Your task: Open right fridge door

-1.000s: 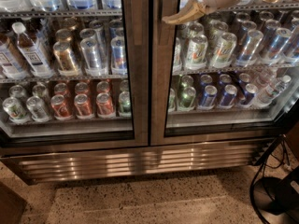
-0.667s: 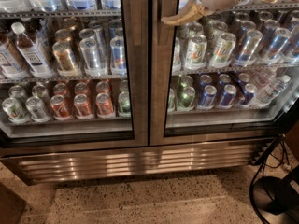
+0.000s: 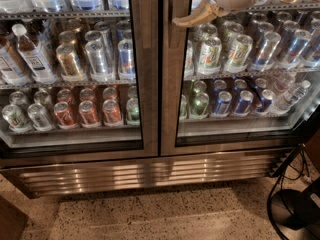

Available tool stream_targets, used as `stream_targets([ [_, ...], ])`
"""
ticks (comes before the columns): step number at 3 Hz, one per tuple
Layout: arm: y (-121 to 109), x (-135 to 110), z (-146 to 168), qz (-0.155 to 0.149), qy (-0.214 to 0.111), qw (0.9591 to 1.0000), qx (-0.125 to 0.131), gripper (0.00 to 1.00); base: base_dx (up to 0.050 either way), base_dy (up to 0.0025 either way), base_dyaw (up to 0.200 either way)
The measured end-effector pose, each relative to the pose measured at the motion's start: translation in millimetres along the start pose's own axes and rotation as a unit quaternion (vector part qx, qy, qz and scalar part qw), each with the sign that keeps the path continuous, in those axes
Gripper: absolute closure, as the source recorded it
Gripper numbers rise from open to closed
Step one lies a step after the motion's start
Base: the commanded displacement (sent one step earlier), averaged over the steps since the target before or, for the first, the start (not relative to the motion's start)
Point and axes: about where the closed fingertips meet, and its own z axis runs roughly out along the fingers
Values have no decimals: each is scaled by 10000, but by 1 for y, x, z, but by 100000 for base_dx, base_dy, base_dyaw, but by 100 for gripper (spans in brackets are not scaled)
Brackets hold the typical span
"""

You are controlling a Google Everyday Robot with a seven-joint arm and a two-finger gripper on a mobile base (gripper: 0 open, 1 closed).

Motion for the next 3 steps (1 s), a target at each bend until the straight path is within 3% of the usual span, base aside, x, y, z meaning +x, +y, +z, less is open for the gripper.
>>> stream_targets([
  [3,-3,-3,-2,-155,-131,9998,24,100,0,0,0],
])
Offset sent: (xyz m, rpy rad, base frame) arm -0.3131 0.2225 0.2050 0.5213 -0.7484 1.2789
